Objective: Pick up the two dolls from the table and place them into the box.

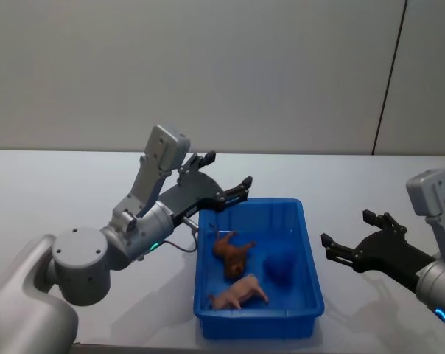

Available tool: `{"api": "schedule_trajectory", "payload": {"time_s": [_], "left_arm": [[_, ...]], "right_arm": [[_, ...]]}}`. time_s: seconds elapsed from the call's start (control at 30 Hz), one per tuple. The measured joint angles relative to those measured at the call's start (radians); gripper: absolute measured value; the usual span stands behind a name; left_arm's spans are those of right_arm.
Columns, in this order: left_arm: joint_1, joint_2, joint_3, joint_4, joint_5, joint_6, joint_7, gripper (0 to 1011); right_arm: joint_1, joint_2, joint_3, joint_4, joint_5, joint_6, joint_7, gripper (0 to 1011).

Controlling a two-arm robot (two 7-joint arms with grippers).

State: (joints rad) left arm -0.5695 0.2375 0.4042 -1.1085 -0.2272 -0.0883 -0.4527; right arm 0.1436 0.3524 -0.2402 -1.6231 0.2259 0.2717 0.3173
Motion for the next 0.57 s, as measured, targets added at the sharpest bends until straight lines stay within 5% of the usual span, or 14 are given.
{"api": "schedule_trajectory", "payload": {"time_s": [0.57], "left_arm": [[0.005,-0.009,0.013,-0.025,0.016,-0.05,0.024,1001]], "right_arm": [[0.0,0.0,0.0,0.0,0.0,0.0,0.0,1001]]}}
